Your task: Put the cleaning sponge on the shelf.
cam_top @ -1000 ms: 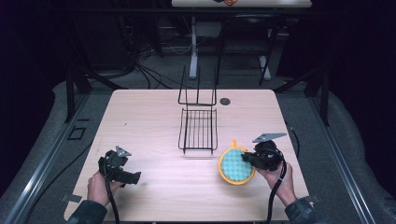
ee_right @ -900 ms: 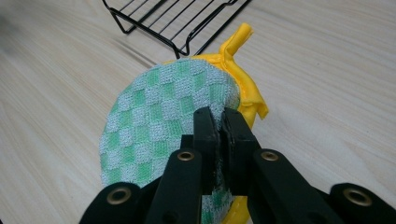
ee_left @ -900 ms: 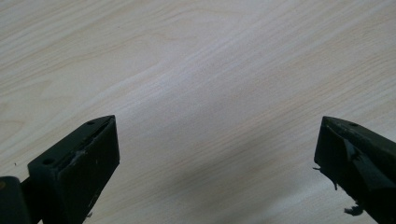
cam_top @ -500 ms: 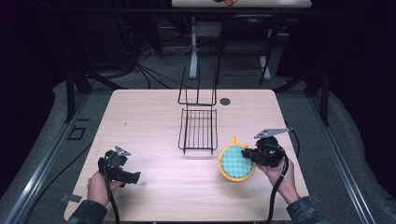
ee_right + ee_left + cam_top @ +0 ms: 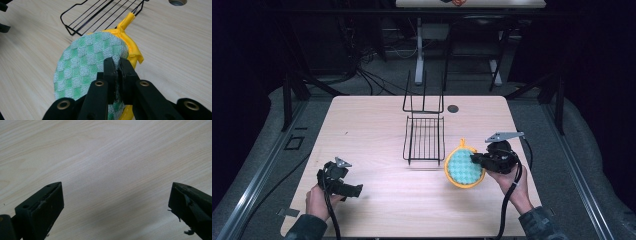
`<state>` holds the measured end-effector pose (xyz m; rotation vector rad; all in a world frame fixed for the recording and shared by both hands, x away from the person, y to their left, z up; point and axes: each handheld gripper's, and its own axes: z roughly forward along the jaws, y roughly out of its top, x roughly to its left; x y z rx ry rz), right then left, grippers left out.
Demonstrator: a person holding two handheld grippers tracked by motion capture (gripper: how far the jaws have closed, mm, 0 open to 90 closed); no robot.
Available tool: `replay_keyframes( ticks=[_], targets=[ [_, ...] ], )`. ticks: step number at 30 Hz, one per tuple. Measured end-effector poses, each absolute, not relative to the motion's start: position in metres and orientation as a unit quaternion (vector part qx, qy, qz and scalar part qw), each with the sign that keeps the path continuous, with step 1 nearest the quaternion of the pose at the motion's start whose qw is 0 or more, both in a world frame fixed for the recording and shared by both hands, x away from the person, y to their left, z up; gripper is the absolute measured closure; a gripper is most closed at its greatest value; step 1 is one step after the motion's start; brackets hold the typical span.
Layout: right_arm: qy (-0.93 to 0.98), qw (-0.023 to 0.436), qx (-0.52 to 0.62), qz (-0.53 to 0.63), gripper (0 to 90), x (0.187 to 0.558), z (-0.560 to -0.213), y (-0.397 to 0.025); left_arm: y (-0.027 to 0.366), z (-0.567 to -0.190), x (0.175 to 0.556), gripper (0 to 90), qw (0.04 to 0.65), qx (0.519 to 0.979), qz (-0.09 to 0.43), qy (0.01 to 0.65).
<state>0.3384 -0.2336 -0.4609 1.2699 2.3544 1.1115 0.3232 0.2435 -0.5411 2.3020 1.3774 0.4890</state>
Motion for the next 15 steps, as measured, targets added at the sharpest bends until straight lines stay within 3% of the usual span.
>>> replay_keyframes(
  ticks=[15],
  targets=[
    [0.81,0.118,0.422,0.39,85.6,0.356,-0.453,-0.217,0.246,-0.541,0.322,0.1,0.216,0.823,0.17,0.497]
  ],
)
